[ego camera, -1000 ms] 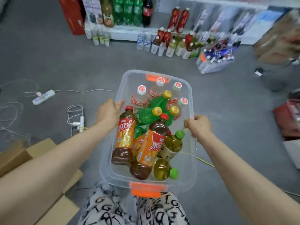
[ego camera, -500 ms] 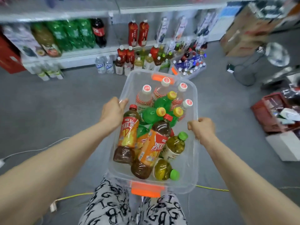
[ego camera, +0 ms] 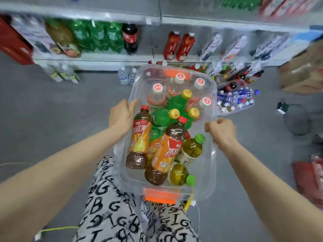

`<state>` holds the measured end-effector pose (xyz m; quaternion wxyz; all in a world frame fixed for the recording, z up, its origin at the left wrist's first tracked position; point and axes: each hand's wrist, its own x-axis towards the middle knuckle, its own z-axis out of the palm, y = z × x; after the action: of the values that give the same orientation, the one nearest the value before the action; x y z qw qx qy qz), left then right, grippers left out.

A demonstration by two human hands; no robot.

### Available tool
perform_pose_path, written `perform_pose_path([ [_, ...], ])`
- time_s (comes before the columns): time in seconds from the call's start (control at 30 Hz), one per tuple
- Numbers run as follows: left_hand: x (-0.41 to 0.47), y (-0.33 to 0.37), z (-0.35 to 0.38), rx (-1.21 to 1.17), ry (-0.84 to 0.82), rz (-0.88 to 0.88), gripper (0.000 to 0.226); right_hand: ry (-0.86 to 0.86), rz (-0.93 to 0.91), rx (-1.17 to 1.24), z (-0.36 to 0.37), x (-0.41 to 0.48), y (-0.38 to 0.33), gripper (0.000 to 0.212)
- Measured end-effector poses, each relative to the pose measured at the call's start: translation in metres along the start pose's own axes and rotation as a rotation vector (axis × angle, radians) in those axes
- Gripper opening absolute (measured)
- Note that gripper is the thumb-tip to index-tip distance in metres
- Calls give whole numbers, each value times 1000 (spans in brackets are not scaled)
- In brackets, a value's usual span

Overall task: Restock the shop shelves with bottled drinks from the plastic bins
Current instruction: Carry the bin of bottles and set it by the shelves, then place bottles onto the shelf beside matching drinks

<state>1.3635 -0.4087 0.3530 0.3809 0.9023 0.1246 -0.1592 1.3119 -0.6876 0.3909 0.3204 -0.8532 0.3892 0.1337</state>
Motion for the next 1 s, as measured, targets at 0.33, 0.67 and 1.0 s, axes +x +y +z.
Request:
perform_pose_path([
  [0.33,196,-50,-63,-49,119,-254,55,-180,-110,-94,123,126,-191,12],
  [0.67,314,-131,-96,-101,374,-559,56,-396,-290,-287,282,229,-335,19],
  [1.0,389,-271,-36,-254,394,-916,44,-508,-547,-642,469,305,-403,10],
])
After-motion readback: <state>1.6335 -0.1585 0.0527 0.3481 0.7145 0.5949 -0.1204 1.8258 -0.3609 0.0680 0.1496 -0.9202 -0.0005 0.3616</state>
